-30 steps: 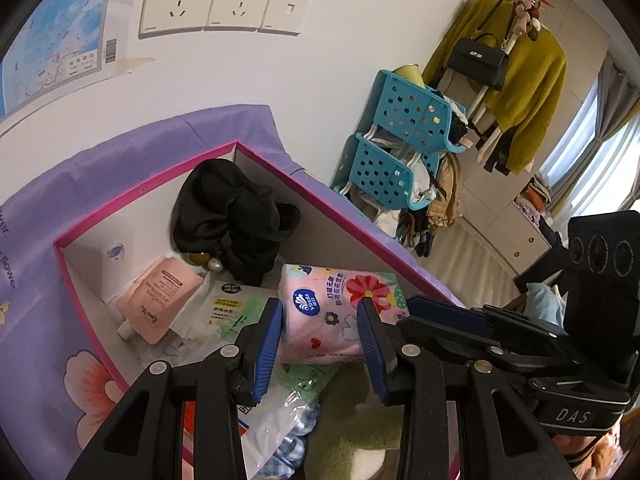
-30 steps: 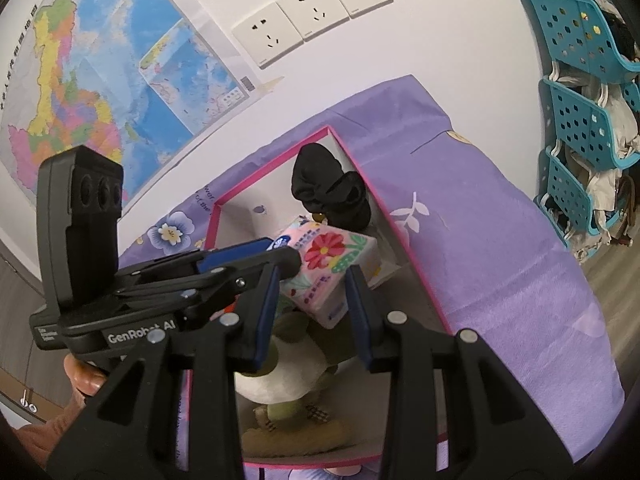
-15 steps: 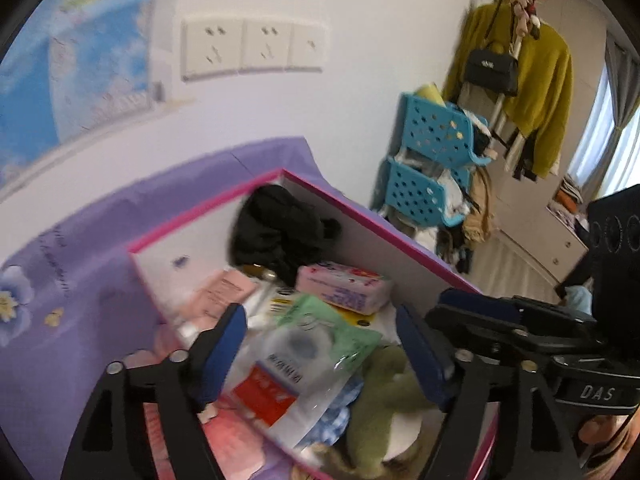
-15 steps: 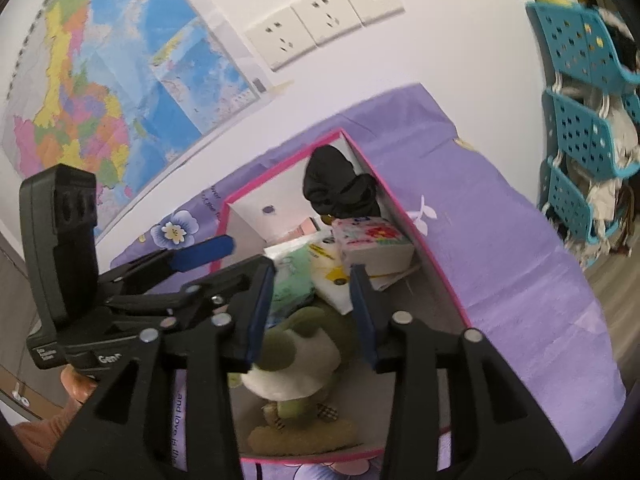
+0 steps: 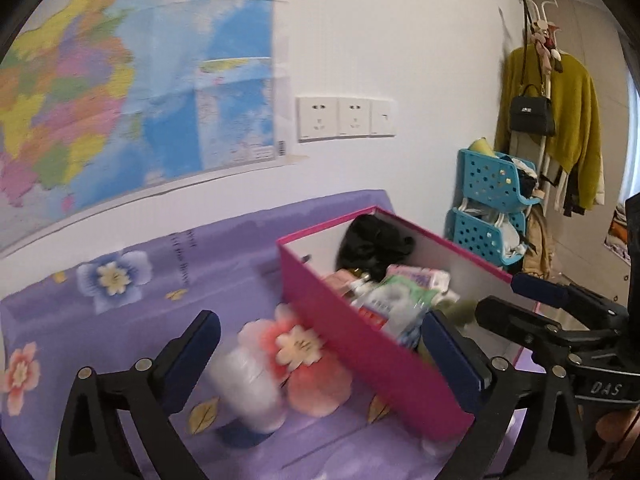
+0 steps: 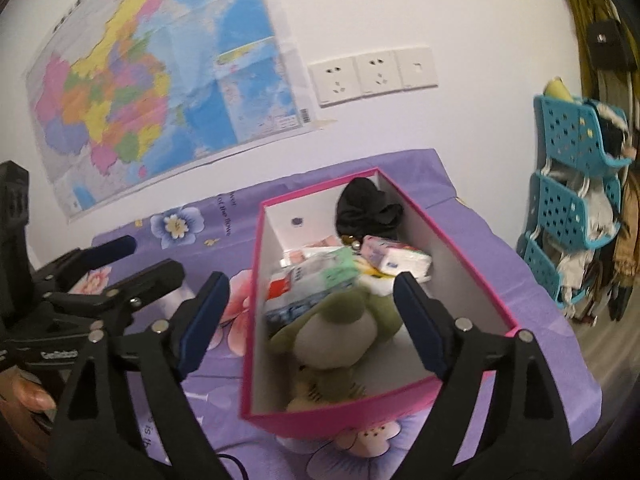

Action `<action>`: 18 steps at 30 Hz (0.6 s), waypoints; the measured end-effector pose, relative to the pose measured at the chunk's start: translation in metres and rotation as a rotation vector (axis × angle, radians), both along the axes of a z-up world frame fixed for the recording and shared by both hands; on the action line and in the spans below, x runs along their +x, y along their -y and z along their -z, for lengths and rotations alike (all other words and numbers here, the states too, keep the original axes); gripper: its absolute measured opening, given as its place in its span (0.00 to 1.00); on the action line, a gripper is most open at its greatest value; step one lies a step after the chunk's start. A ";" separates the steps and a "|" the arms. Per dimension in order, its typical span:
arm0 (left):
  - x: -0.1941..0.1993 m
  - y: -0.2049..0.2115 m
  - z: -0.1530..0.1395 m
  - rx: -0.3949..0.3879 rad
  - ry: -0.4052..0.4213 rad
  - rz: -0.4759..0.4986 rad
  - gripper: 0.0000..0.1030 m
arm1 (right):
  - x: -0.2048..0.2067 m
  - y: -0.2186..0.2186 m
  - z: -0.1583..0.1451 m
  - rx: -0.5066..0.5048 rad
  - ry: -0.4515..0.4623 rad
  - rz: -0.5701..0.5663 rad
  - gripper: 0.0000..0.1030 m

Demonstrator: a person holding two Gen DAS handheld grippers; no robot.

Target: Organize soft objects

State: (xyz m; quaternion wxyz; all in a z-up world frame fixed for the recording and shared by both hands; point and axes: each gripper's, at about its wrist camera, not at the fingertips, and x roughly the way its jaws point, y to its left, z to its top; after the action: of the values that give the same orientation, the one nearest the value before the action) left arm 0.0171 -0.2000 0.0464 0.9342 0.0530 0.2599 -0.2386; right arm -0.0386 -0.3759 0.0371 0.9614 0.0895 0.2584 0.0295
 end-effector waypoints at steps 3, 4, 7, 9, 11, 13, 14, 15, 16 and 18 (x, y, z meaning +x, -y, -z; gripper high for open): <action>-0.011 -0.018 0.003 -0.015 0.012 -0.046 1.00 | -0.006 -0.016 0.006 -0.019 0.001 -0.008 0.82; -0.015 -0.022 0.005 -0.010 0.019 -0.054 1.00 | -0.008 -0.022 0.008 -0.027 -0.001 -0.010 0.82; -0.028 -0.033 0.010 -0.010 0.022 -0.071 1.00 | -0.016 -0.038 0.014 -0.068 0.006 -0.003 0.82; -0.032 -0.037 0.014 -0.023 0.004 -0.071 1.00 | -0.021 -0.045 0.018 -0.087 0.006 0.012 0.82; -0.034 -0.041 0.016 -0.027 0.005 -0.080 1.00 | -0.026 -0.049 0.022 -0.086 0.003 0.019 0.82; -0.038 -0.046 0.020 -0.020 0.005 -0.097 1.00 | -0.032 -0.054 0.025 -0.096 0.008 0.025 0.82; -0.042 -0.048 0.023 -0.021 0.001 -0.102 1.00 | -0.034 -0.055 0.025 -0.106 0.014 0.028 0.82; -0.044 -0.051 0.025 -0.023 -0.005 -0.107 1.00 | -0.038 -0.060 0.027 -0.129 0.022 0.034 0.82; -0.047 -0.054 0.027 -0.030 -0.010 -0.117 1.00 | -0.040 -0.062 0.027 -0.134 0.022 0.036 0.82; -0.049 -0.058 0.030 -0.043 -0.020 -0.127 1.00 | -0.042 -0.064 0.029 -0.122 0.020 0.030 0.82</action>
State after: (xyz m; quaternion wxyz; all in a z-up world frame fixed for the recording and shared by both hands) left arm -0.0321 -0.1419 0.0162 0.9458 0.0141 0.2668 -0.1846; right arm -0.0810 -0.3120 0.0077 0.9679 0.0341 0.2489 0.0002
